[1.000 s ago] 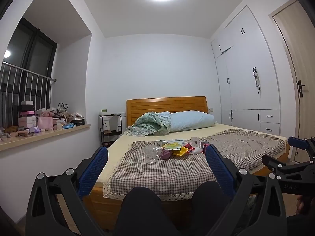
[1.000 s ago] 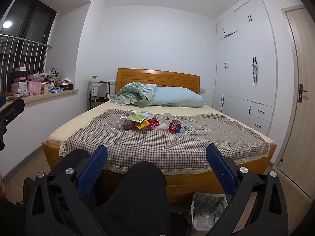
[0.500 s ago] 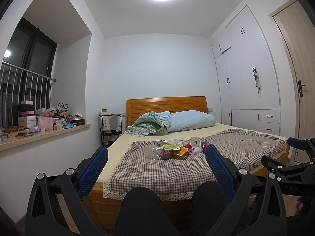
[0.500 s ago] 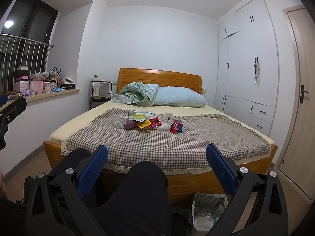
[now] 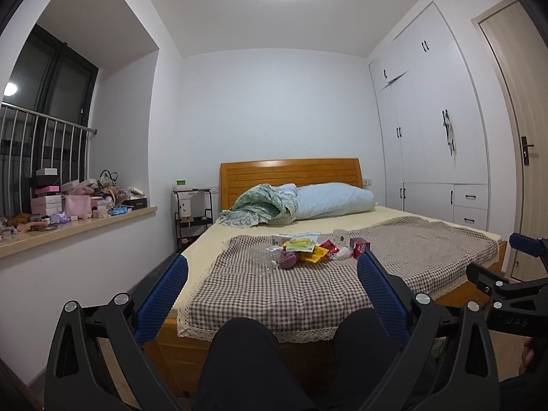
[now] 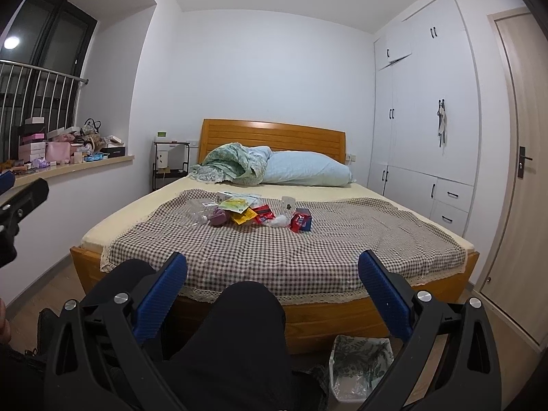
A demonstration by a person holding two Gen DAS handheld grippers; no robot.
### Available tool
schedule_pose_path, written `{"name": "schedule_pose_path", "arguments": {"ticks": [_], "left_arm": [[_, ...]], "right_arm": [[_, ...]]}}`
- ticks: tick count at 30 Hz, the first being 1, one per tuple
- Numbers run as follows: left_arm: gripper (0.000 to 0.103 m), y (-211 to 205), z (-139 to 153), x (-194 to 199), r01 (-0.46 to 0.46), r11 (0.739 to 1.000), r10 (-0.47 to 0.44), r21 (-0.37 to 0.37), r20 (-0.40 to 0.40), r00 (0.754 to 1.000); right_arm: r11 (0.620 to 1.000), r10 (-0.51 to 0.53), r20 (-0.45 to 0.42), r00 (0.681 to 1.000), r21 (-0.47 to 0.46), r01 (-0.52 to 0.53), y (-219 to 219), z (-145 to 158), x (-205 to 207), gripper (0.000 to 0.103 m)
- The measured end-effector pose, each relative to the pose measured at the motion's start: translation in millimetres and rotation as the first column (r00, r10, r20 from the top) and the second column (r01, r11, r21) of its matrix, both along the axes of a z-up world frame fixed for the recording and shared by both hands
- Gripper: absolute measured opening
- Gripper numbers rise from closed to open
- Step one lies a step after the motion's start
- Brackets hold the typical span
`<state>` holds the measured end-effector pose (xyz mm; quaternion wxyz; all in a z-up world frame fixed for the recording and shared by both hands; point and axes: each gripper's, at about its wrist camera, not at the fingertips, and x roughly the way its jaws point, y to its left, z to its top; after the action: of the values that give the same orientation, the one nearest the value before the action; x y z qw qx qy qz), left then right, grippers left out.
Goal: Collect trash
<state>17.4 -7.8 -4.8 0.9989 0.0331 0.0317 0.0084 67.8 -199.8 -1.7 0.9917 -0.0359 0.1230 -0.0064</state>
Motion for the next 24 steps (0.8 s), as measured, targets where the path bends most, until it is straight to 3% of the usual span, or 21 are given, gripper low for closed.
{"name": "schedule_pose_path", "arguments": {"ticks": [7,19,24], "left_arm": [[0.096,-8,0,8,0.004,1.000,-0.003,0.030,-0.025,1.000],[0.096,-1,1,17,-0.015,1.000,0.015,-0.002,-0.047,0.999],[0.096,-9,4,16,0.004,1.000,-0.003,0.027,-0.044,0.999]], "right_arm": [[1.000,0.024,-0.019,1.000,0.004,-0.024,-3,-6,5,0.096],[1.000,0.030,-0.036,0.999,0.009,-0.030,-5,-7,5,0.096],[1.000,0.028,-0.020,0.999,0.015,-0.028,-8,-6,3,0.096]]}}
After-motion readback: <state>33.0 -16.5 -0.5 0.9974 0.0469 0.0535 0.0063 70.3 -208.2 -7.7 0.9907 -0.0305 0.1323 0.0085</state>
